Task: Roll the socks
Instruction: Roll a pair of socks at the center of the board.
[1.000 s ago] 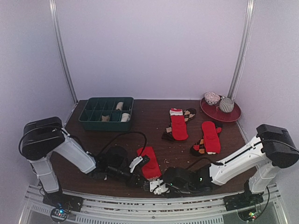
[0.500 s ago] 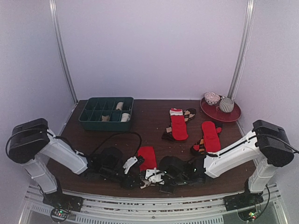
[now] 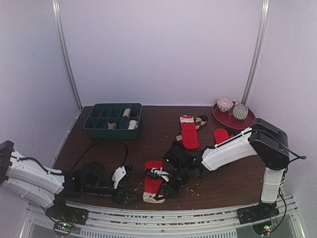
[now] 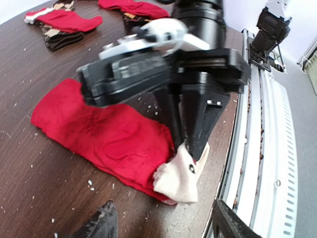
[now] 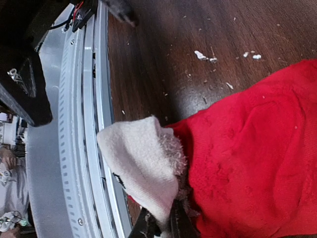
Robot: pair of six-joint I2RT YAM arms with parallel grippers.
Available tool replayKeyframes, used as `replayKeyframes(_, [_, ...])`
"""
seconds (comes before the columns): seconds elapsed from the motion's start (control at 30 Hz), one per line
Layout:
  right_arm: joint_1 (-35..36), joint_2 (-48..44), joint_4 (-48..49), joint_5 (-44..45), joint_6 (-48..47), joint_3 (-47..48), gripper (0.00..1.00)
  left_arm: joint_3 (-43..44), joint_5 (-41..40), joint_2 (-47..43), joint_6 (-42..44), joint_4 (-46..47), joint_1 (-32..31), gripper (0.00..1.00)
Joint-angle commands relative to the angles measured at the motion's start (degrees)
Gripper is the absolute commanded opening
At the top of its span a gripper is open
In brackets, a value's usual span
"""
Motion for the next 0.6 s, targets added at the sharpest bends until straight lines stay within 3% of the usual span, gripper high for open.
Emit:
replayKeyframes(0.0, [-2.04,7.81,-15.45,-1.12,4.08,-2.03,0.07,-1.07,2.74,3.81,4.95,14.06,-0.56,0.64])
replayKeyframes(0.3, [-2.38,10.06,-15.79,-0.77,4.77,-0.23,0.07,4.42,8.23,17.45,7.55,19.90,-0.64,0.64])
replayKeyframes(0.57, [-2.64,10.98,-15.15,-1.57,5.03,0.24,0.07,3.66,10.75,21.28,5.76,21.17,-0.99,0.64])
